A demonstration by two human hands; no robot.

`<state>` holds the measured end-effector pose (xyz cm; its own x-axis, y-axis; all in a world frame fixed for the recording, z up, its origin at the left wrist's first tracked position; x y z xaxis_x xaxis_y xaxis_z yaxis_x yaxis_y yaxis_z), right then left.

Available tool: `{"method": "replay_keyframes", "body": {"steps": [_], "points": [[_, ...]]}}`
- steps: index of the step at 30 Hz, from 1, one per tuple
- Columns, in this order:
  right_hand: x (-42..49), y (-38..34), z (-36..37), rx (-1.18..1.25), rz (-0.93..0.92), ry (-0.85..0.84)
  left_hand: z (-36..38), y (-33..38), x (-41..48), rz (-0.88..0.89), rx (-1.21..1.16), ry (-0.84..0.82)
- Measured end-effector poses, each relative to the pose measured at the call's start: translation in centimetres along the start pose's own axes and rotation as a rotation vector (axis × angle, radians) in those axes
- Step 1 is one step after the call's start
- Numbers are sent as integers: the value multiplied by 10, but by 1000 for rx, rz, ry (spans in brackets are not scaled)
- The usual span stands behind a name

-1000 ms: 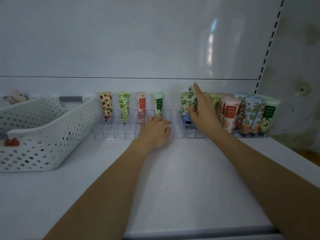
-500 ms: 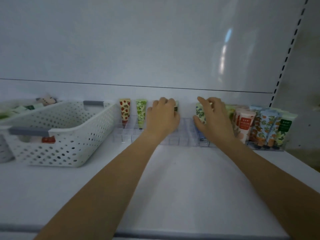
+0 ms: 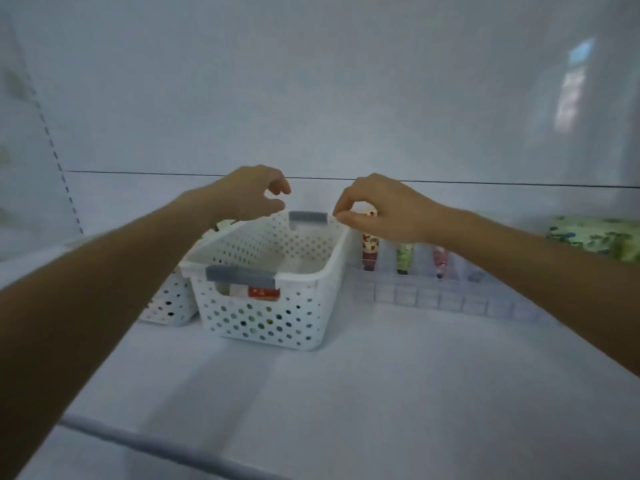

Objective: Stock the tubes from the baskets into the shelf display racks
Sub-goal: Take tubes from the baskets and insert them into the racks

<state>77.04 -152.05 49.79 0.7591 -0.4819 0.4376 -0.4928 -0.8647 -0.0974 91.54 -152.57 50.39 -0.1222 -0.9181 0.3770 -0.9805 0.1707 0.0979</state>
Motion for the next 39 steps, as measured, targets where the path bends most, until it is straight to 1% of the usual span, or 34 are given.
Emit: {"method": "replay_keyframes", "body": {"steps": [4,8,10,12,14,15,18,20,22,24,27,29,30,32,34,37,39], "points": [[44,7,40,-26,57,-183,20,-23,0,42,98,-142],[64,5,73,-12,54,-360,44,-20,-2,118,84,-317],[66,4,84,31,50,-479,47,-16,-4,143,31,-352],[64,4,95,39,44,-624,53,-9,-10,167,-100,-416],[60,4,107,6,31,-764,67,1,-19,183,-233,-546],[58,4,111,-7,21,-820,75,4,-23,191,-243,-618],[54,4,122,-29,8,-946,100,2,-21,212,-96,-768],[51,2,128,-4,5,-1027,115,-9,-16,160,-8,-839],[47,-2,135,6,-21,-1094,123,-16,-11,131,84,-858],[44,-4,141,-4,-35,-1133,123,-18,-2,145,165,-820],[47,-6,146,35,-26,-1120,103,-17,16,179,274,-701],[53,-9,143,98,-13,-1069,83,-19,27,166,263,-612],[57,-9,138,148,-1,-1038,73,-21,32,145,217,-570],[64,-6,123,306,48,-973,52,-26,40,79,22,-486],[71,1,105,529,129,-889,32,-32,44,16,-189,-403],[81,17,79,895,247,-721,14,-42,43,-60,-417,-319],[82,26,64,1054,290,-596,7,-45,39,-109,-566,-255]]}}
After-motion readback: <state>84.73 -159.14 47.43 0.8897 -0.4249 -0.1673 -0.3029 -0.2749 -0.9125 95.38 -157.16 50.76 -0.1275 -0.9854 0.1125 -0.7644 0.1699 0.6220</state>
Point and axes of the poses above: each hand's wrist, its own x-axis towards the middle knuckle, its own z-axis out of the palm, y = z × x, the point moved 10 cm from there along x, towards the middle knuckle, and after that the axes turned 8 degrees about z, right-handed, at the moved point
